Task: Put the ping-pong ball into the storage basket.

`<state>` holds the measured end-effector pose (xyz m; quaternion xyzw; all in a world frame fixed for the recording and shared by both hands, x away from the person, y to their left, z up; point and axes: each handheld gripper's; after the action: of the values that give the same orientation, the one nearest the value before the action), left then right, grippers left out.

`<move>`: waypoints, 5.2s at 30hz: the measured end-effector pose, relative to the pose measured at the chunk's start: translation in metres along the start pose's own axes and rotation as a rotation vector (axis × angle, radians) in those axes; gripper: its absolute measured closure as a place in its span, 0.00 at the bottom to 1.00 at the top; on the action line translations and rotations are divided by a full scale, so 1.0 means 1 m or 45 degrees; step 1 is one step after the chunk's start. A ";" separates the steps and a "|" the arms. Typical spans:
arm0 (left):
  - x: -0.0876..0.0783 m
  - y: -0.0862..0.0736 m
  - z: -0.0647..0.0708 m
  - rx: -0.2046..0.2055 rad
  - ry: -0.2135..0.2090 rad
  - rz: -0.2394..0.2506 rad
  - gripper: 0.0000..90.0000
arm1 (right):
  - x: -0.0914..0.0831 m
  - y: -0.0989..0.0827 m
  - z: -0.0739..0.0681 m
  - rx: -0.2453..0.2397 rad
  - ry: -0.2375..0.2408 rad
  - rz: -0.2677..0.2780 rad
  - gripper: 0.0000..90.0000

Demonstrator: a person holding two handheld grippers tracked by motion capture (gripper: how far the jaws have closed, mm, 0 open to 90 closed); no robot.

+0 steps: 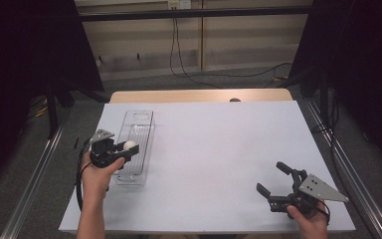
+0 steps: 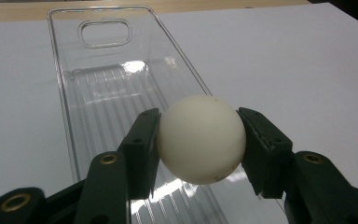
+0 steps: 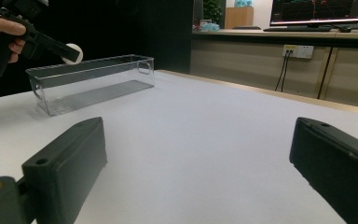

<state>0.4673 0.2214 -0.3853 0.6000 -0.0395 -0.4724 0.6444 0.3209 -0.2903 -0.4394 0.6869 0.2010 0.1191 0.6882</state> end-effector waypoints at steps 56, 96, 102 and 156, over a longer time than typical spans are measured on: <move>0.011 -0.007 -0.004 0.036 0.071 -0.037 0.55 | 0.000 0.000 0.000 0.002 -0.003 -0.001 0.04; 0.000 -0.009 0.007 0.033 0.058 0.184 0.16 | 0.000 0.000 0.001 0.008 -0.008 -0.004 0.04; -0.003 -0.010 0.012 0.057 0.046 0.213 0.11 | 0.000 0.000 0.001 0.006 -0.006 -0.004 0.04; -0.022 -0.050 0.028 0.150 0.031 0.413 0.03 | 0.001 -0.001 0.001 0.013 0.001 -0.008 0.04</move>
<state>0.4095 0.2238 -0.4063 0.6282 -0.1556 -0.3517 0.6763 0.3222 -0.2903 -0.4410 0.6898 0.2040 0.1162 0.6849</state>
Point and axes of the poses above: each handheld gripper's, and its own axes: x roughly forward along the jaws, y roughly out of its top, z roughly to its right, and after that the axes turned 10 degrees about -y, right-handed
